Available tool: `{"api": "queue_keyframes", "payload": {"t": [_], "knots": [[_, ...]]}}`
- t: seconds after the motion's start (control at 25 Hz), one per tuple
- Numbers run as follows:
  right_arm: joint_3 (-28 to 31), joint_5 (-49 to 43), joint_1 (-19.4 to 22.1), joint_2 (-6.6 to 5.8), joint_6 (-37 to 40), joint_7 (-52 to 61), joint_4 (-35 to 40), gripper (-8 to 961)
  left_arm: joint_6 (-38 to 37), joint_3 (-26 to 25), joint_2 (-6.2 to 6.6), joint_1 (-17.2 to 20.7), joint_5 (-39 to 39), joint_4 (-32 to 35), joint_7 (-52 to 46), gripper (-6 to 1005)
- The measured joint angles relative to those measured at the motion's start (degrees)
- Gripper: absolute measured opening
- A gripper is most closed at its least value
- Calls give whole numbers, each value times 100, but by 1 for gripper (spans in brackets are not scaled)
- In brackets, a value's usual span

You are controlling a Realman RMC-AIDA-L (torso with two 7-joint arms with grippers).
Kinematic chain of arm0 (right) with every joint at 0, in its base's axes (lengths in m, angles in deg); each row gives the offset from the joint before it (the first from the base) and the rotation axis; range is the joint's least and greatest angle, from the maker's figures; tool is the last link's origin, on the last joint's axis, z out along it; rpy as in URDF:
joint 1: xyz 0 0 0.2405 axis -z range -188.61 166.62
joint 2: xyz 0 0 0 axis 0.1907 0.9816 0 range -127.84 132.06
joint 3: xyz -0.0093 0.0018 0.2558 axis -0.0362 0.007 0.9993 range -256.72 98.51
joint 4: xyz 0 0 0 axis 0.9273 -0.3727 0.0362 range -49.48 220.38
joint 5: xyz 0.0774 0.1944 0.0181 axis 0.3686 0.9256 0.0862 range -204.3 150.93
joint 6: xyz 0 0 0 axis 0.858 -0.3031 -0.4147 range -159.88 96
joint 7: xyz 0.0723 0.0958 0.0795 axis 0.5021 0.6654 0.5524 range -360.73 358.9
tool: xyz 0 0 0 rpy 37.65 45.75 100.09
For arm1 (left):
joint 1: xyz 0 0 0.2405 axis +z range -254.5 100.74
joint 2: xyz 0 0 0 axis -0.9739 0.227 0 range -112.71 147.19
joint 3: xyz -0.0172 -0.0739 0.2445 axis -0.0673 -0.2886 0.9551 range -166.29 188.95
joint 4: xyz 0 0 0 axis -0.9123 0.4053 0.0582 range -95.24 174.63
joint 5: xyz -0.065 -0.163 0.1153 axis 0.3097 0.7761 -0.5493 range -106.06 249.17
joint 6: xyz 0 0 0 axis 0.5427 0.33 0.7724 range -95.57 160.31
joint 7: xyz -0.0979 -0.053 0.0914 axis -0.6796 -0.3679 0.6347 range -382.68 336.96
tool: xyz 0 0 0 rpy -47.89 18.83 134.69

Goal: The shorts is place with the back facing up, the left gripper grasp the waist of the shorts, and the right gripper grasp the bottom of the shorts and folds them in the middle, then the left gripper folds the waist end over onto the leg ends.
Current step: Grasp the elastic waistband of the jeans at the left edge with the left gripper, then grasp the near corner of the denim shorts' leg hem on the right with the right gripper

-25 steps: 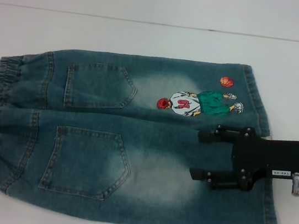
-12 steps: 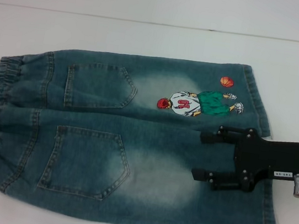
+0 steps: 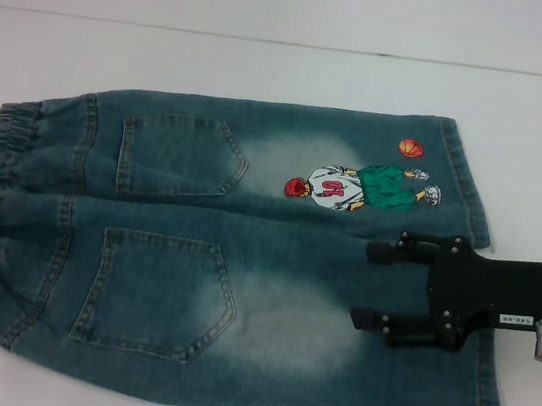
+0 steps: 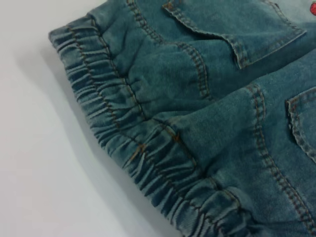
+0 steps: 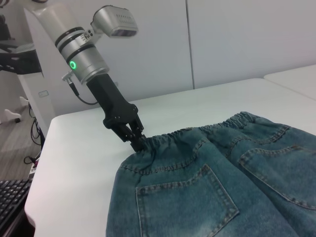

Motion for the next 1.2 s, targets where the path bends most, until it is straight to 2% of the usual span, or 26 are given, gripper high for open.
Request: {"api": "queue_keyframes", "payload": {"t": [0.16,0.28,0.48,0.64,0.8,0.96,1.2], "knots": [[5,-12,9,-24,9,366,46,845,17,6,-11,-8,27,48,31,302],[1,-76,59,-44,41,811,330,845,14,7,-13,-33,36,47,49,114],[-59,-419,214,-40,348,1886,1347,844,-33,52,-12,-82,33,41,54,48],[-39,-950,100,-61,819,2718,2028,843,-69,146,4,-106,57,24,78,52],[-28,-1766,-278,-90,1454,3361,2354,842,-99,287,1,-131,56,5,123,55],[-50,-2487,-606,-84,1774,3798,2599,841,-43,369,6,-144,24,-42,116,59],[-408,-3729,-1034,-44,1883,4413,2569,728,-53,380,17,-156,23,-53,114,64]]}}
